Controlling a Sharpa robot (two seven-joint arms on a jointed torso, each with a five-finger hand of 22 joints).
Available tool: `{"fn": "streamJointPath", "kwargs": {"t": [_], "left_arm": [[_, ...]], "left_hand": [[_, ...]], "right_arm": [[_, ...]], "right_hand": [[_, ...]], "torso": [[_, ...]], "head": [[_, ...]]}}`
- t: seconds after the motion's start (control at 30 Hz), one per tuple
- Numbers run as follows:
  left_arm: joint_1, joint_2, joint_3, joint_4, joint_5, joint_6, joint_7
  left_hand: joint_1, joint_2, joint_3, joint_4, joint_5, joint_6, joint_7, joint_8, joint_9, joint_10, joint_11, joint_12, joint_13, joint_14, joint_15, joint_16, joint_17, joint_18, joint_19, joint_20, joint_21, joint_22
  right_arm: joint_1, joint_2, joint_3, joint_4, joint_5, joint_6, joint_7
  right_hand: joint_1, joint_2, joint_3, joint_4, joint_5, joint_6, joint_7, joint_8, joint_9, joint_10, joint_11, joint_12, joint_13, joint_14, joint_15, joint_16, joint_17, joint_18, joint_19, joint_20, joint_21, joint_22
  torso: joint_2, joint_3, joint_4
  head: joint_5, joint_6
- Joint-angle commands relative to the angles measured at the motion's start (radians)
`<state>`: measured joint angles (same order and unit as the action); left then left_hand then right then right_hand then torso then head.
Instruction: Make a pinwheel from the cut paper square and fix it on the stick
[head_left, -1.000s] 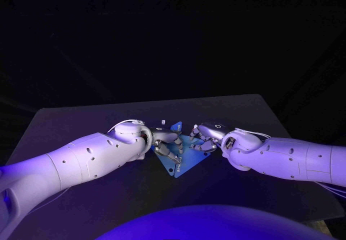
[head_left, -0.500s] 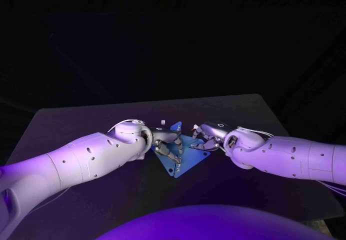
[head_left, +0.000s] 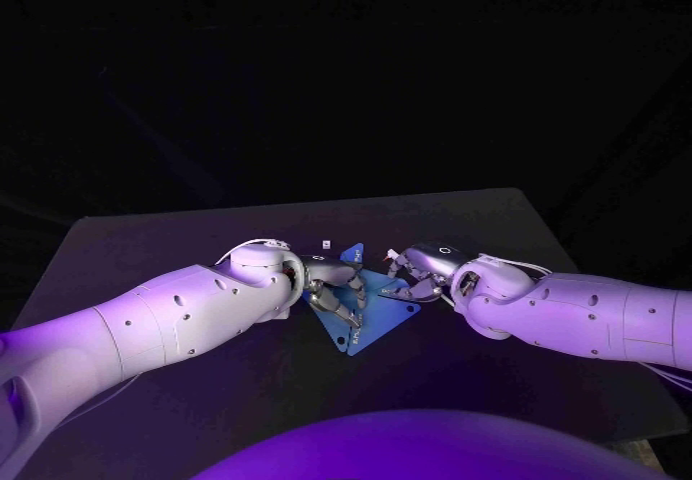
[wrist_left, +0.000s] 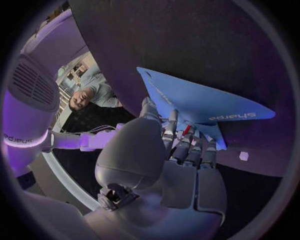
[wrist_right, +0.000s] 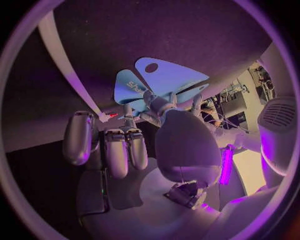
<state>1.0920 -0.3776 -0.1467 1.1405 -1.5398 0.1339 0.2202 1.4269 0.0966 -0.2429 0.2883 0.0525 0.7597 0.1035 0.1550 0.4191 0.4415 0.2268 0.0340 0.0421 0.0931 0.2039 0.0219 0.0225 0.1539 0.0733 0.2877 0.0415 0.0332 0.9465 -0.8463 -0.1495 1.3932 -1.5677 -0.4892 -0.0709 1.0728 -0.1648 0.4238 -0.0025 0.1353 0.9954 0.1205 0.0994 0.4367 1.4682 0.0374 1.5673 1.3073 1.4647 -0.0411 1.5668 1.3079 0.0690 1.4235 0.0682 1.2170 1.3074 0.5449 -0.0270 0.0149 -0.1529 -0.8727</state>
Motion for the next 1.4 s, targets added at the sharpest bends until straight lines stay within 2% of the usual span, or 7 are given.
{"fn": "streamJointPath", "kwargs": {"t": [0.03, 0.33, 0.73, 0.83, 1.0, 1.07, 1.4], "left_arm": [[-0.006, -0.001, -0.005, 0.000, -0.005, 0.046, -0.019], [-0.006, -0.002, -0.005, 0.001, -0.005, 0.048, -0.021], [-0.006, -0.013, -0.005, 0.023, -0.014, 0.002, -0.008], [-0.006, -0.018, -0.005, 0.035, -0.022, -0.013, -0.009], [-0.006, -0.026, -0.005, 0.053, -0.033, -0.033, -0.019], [-0.006, -0.031, -0.005, 0.060, -0.036, -0.037, -0.024], [-0.006, -0.036, -0.005, 0.072, -0.040, -0.039, -0.034]], "left_hand": [[0.000, 0.010, -0.004, 0.000, -0.006, -0.008, -0.001, -0.002, -0.001, -0.006, -0.001, 0.006, -0.001, -0.008, 0.002, -0.005, -0.002, -0.001, -0.005, 0.004, -0.005, 0.000], [0.001, 0.011, -0.006, 0.000, -0.006, -0.009, 0.000, -0.002, -0.001, -0.007, -0.001, 0.006, -0.001, -0.007, 0.003, -0.005, -0.001, -0.001, -0.005, 0.004, -0.005, 0.000], [0.010, 0.009, -0.013, -0.002, -0.005, -0.014, 0.001, 0.000, -0.001, -0.010, -0.004, 0.006, 0.000, 0.004, 0.003, -0.002, 0.001, -0.002, -0.003, 0.004, -0.004, 0.001], [0.012, 0.006, -0.017, -0.003, -0.005, -0.014, 0.002, 0.002, -0.001, -0.005, -0.007, 0.007, 0.000, 0.008, 0.002, -0.001, 0.002, -0.002, -0.002, 0.004, -0.003, 0.001], [0.010, 0.001, -0.025, 0.000, -0.005, -0.012, 0.003, 0.006, 0.000, 0.005, -0.010, 0.009, 0.001, 0.012, 0.000, 0.000, 0.003, -0.001, 0.000, 0.003, -0.002, 0.002], [0.009, 0.000, -0.028, 0.001, -0.005, -0.011, 0.004, 0.007, 0.000, 0.010, -0.011, 0.010, 0.002, 0.013, 0.000, 0.001, 0.003, 0.000, 0.000, 0.003, -0.002, 0.002], [0.005, -0.002, -0.032, 0.002, -0.005, -0.010, 0.005, 0.009, 0.001, 0.013, -0.012, 0.010, 0.002, 0.013, 0.000, 0.001, 0.004, 0.000, 0.001, 0.003, -0.001, 0.003]], "right_arm": [[-0.001, -0.007, -0.001, 0.008, -0.010, -0.040, -0.021], [0.025, -0.046, 0.002, 0.055, 0.023, -0.064, 0.006], [0.051, -0.097, 0.003, 0.166, 0.109, 0.125, -0.039], [0.052, -0.101, 0.003, 0.181, 0.097, 0.158, -0.087], [0.053, -0.102, 0.002, 0.191, 0.075, 0.164, -0.143], [0.052, -0.100, 0.002, 0.195, 0.066, 0.155, -0.165], [0.051, -0.092, 0.002, 0.189, 0.062, 0.152, -0.189]], "right_hand": [[-0.008, 0.003, 0.002, 0.005, 0.006, 0.005, 0.001, -0.003, 0.000, 0.103, 0.005, 0.003, 0.263, 0.106, 0.003, 0.004, 0.263, 0.011, 0.005, 0.000, 0.002, 0.035], [0.009, 0.008, 0.018, 0.001, 0.021, 0.007, 0.001, -0.003, -0.006, 0.103, 0.004, 0.003, 0.263, 0.106, 0.002, 0.004, 0.263, 0.010, 0.008, -0.001, 0.006, 0.039], [0.033, 0.024, 0.070, -0.014, 0.061, 0.015, 0.001, -0.003, -0.016, 0.103, 0.004, 0.003, 0.263, 0.106, 0.000, 0.004, 0.263, 0.012, 0.003, -0.003, -0.008, 0.034], [0.035, 0.025, 0.108, -0.022, 0.018, 0.016, 0.002, -0.005, -0.023, 0.103, 0.005, 0.003, 0.263, 0.106, 0.000, 0.004, 0.263, 0.013, 0.003, -0.003, -0.010, 0.035], [0.030, 0.024, 0.138, -0.025, 0.043, 0.016, 0.002, -0.006, -0.029, 0.103, 0.005, 0.003, 0.263, 0.106, 0.001, 0.004, 0.263, 0.012, 0.005, -0.003, -0.008, 0.038], [0.025, 0.025, 0.173, -0.033, 0.085, 0.017, 0.003, -0.005, -0.033, 0.103, 0.006, 0.003, 0.263, 0.106, 0.001, 0.004, 0.263, 0.012, 0.007, -0.003, -0.008, 0.040], [0.024, 0.061, 0.309, -0.070, 0.103, 0.019, 0.006, -0.002, -0.042, 0.103, 0.007, 0.003, 0.263, 0.106, 0.001, 0.004, 0.263, 0.011, 0.010, -0.003, -0.004, 0.049]], "torso": [[0.000, 0.0007, 0.0000], [0.000, 0.0003, 0.0001], [0.000, -0.0004, 0.0006], [0.000, -0.0002, 0.0006], [0.000, -0.0001, 0.0002], [0.001, 0.0001, 0.0008], [0.000, -0.0002, 0.0007]], "head": [[-0.001, 0.000], [-0.002, 0.000], [-0.007, 0.000], [-0.008, 0.000], [-0.010, 0.000], [-0.011, 0.000], [-0.015, 0.000]]}}
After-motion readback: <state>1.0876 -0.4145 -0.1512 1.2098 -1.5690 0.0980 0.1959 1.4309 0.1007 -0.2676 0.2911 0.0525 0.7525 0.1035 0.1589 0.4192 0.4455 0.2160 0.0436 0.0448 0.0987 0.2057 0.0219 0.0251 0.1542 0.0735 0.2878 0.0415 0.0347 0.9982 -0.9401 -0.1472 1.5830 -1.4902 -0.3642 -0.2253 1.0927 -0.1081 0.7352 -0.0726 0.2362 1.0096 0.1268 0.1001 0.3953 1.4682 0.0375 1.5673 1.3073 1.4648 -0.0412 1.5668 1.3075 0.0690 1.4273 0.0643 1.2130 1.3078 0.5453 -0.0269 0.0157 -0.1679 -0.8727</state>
